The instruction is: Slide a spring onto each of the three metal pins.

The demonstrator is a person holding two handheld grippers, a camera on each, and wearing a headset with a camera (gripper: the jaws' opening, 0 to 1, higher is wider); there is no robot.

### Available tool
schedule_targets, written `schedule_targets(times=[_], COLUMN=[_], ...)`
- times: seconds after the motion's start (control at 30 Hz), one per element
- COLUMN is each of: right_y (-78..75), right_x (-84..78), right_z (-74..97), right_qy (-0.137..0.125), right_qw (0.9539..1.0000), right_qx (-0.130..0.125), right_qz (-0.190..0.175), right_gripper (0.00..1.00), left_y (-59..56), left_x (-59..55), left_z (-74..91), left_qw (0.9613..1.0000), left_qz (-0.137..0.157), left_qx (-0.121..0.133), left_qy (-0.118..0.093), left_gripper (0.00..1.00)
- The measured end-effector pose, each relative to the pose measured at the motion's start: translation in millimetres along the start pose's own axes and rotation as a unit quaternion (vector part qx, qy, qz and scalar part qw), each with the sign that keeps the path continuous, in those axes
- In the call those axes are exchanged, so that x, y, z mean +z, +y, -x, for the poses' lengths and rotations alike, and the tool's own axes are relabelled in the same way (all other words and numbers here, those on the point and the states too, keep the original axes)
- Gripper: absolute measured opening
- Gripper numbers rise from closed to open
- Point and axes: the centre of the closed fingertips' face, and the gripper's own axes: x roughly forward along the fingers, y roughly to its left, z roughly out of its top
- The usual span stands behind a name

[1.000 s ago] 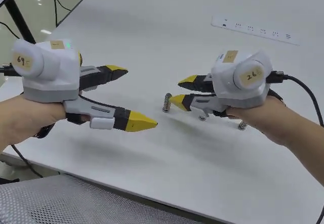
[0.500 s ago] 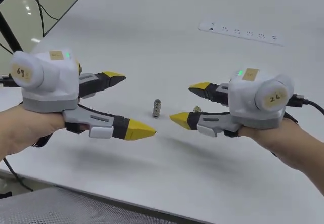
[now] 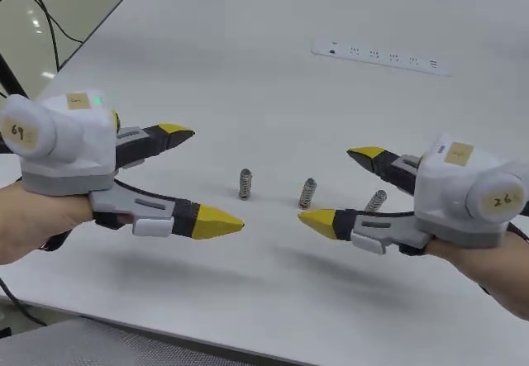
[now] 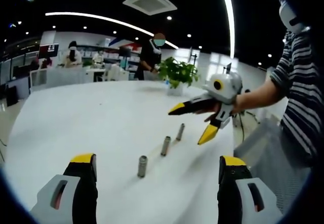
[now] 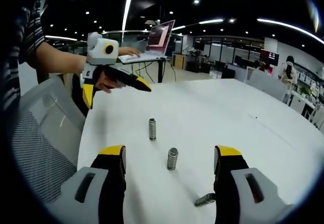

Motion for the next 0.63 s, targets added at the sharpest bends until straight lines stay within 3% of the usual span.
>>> schedule_targets(times=[0.63], right_y=[-13.6], right_x=[-21.9], right_z=[42.9], right_qy=[-0.026], right_qw=[0.9969], right_qx=[-0.047], right_qz=[-0.058], right_gripper=[0.99], left_y=[-1.5], left_x=[-1.4], left_z=[3.8], left_qw=[0.9999], left_qz=[-0.008], left_qx=[0.008], left_qy=[0.001], left_gripper=[0.98])
